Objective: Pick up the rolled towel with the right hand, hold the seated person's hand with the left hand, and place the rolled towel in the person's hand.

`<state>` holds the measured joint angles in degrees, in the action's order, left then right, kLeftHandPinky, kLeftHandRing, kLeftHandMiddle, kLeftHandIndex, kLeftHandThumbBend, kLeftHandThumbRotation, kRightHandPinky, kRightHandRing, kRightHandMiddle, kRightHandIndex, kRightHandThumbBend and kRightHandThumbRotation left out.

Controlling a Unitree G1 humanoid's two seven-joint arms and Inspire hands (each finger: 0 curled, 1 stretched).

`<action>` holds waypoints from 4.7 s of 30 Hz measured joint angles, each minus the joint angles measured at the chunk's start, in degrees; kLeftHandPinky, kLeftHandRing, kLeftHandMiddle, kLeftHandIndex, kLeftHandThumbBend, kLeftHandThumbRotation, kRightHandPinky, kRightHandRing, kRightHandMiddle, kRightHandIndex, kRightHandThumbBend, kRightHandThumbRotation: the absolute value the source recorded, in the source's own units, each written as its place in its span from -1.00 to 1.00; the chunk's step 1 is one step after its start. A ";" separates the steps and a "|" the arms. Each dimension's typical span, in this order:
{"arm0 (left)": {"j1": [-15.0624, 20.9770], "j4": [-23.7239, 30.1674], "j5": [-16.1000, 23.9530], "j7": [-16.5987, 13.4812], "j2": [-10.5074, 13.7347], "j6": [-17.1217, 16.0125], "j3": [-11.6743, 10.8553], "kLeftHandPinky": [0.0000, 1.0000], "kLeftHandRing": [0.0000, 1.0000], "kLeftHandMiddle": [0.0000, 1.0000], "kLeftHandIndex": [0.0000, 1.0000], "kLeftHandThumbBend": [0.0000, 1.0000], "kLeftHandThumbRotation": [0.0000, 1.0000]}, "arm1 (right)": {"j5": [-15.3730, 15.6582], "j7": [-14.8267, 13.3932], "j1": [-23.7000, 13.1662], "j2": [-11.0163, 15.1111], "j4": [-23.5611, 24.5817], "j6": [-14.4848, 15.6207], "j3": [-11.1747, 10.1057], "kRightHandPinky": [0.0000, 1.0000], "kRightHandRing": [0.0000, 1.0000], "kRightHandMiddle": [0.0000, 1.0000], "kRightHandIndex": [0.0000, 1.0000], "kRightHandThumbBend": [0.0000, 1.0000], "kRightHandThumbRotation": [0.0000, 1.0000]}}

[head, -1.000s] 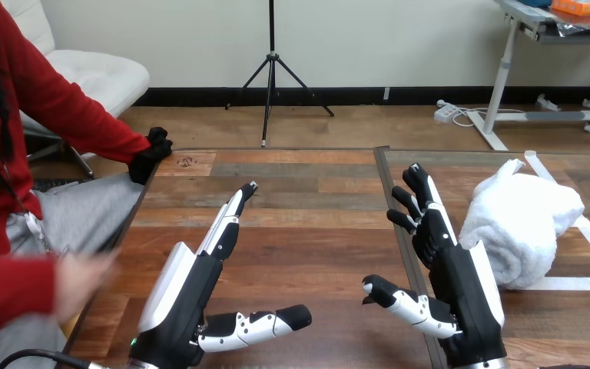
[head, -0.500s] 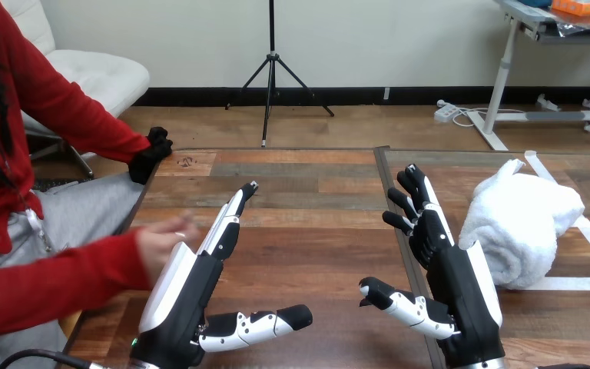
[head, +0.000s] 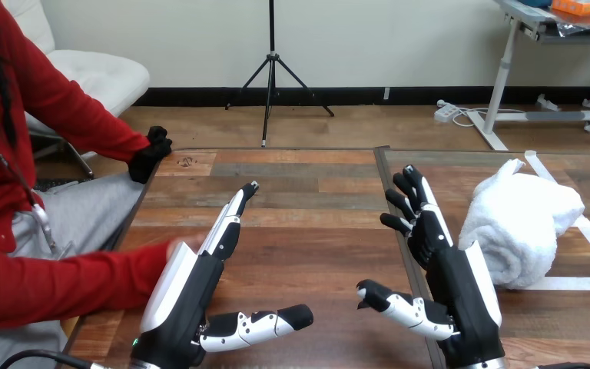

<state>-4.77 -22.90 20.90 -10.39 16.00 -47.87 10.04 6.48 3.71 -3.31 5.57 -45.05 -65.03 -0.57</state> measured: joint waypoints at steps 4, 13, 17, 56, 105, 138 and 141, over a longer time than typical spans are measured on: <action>-0.06 0.00 0.01 0.00 -0.01 0.00 0.00 0.93 1.00 1.00 1.00 1.00 0.20 | 2.45 -1.33 0.00 0.63 0.02 0.00 -0.19 0.76 0.90 0.95 0.99 1.00 0.16; -0.28 0.00 0.16 -0.04 -0.02 0.00 0.00 0.92 0.99 1.00 1.00 1.00 0.21 | 4.71 -3.23 0.00 1.84 0.07 0.01 -0.50 0.82 0.93 0.95 0.96 1.00 0.10; -0.32 0.00 0.49 -0.17 -0.03 0.00 0.00 0.92 0.99 1.00 1.00 1.00 0.23 | 6.00 -4.67 -0.01 2.31 0.20 0.00 -0.96 0.79 0.91 0.94 0.96 1.00 0.10; -0.95 0.00 1.01 -0.36 -0.16 0.01 0.00 0.94 1.00 1.00 1.00 1.00 0.23 | 16.32 -19.15 -4.90 16.47 1.25 0.15 -5.38 0.76 0.92 0.93 0.92 1.00 -0.02; -1.36 0.00 0.71 0.19 -0.06 -0.02 -1.27 0.94 1.00 1.00 1.00 1.00 0.22 | 15.65 -21.76 -7.44 19.63 -1.78 0.04 -5.37 0.75 0.91 0.93 0.90 1.00 0.00; -1.35 0.00 0.19 1.15 -0.06 -0.04 -1.97 0.92 0.98 0.99 1.00 1.00 0.22 | 15.05 -23.46 -9.08 19.88 -2.85 2.38 -5.39 0.69 0.87 0.92 0.92 1.00 0.08; -1.35 0.00 0.11 1.28 -0.06 -0.03 -1.97 0.92 0.98 1.00 1.00 1.00 0.22 | 14.08 -23.36 -9.16 19.88 -2.84 2.70 -5.39 0.69 0.87 0.92 0.92 1.00 0.11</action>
<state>-6.13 -22.90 21.01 -9.11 15.94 -47.90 8.07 20.56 -19.65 -12.48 25.45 -47.90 -62.33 -5.96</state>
